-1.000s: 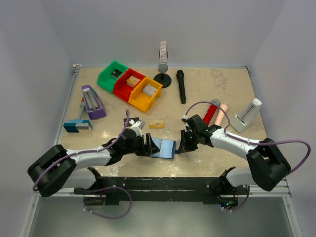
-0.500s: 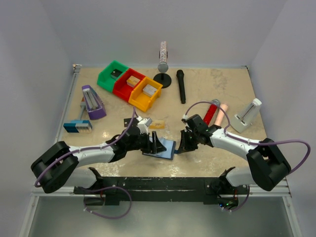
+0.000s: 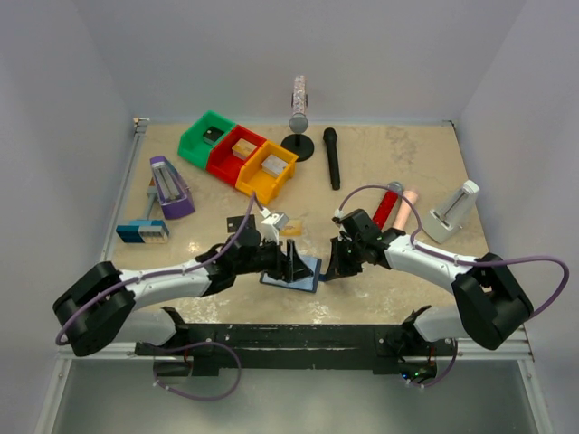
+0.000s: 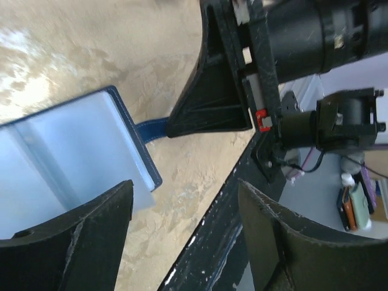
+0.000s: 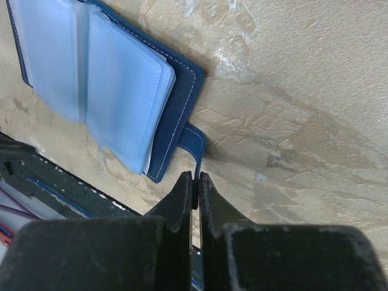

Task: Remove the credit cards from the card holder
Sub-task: Remove the credit card from the card holder.

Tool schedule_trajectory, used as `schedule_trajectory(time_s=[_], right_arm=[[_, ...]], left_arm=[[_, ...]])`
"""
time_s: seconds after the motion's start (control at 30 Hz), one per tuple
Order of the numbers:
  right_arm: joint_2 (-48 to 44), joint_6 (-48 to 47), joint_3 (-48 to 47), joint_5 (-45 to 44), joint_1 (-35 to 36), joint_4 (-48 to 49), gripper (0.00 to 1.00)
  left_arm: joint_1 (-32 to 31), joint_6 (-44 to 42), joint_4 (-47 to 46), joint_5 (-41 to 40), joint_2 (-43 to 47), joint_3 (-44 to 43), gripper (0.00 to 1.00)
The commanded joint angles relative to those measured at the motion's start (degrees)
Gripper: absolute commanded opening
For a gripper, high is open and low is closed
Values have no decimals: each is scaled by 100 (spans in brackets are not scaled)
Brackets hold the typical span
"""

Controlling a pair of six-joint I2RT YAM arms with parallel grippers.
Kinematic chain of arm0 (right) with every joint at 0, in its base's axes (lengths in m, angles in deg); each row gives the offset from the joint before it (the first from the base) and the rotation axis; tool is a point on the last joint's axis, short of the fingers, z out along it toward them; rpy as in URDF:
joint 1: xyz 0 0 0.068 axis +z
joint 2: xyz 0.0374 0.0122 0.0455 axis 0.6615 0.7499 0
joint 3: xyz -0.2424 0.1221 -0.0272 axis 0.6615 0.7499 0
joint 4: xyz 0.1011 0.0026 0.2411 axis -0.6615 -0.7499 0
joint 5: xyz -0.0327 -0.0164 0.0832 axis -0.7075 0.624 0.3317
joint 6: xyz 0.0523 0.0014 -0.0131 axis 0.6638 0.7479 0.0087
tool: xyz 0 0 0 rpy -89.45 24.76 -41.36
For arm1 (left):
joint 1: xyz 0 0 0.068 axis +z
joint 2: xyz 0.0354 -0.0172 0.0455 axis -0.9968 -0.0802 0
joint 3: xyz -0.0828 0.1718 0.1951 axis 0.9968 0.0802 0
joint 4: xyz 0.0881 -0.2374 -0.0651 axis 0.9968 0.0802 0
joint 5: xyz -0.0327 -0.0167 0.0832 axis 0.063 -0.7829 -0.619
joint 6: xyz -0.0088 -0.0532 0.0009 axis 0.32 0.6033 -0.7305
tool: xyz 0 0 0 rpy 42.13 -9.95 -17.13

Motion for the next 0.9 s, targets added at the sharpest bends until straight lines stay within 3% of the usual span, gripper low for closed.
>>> schedule_trajectory(time_s=[0.0,0.1,0.2,0.87], right_arm=[[40,-19,-146,71,22,130,0],[22,-19,-129,80,31,157,0],[31,-19,-111,80,22,165,0],[101,-27,-137,115,22,183,0]], left_arm=[[33,-123,416,-1045,934,203,76],[261,88,812,-1697,1410,659,80],[411,133,1094,-1821,1491,792,82],[403,80,1051,-1532,647,634,82]])
